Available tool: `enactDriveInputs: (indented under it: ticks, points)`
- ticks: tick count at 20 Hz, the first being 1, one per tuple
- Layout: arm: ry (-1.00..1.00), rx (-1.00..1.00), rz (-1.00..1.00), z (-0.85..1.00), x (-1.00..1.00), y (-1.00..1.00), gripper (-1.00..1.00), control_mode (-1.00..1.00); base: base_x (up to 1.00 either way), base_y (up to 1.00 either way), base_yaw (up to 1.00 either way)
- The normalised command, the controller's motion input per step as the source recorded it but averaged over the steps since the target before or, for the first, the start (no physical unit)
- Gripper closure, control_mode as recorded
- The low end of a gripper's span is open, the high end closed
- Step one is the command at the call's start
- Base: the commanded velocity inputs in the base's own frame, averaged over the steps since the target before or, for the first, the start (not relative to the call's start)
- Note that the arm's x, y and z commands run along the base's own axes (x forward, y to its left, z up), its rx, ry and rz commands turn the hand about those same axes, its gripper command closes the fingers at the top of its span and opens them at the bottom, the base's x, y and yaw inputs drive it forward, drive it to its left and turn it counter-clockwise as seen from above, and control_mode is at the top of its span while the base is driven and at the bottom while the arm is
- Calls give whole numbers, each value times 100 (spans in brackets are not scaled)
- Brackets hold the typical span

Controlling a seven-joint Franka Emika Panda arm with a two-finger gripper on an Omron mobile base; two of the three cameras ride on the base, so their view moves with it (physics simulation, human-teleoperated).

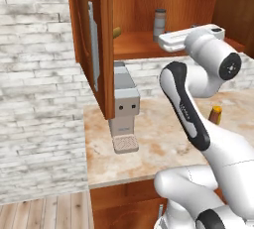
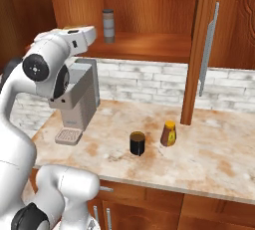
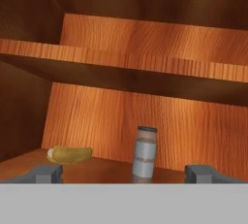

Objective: Pick the cinnamon and honey bottle from the cabinet and place them next to the mug.

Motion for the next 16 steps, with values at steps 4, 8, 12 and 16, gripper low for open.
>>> enactDriveInputs:
  ticks: [4,8,12,16]
  points:
    - [4,1,0,-4,22,-25,-100,-100,0,0,0]
    - [2,2,-7,0,10,-19,-100,-100,0,0,0]
    - [0,0,0,0,7,0,-100,-100,0,0,0]
    - [1,0,0,0,49,0,-100,-100,0,0,0]
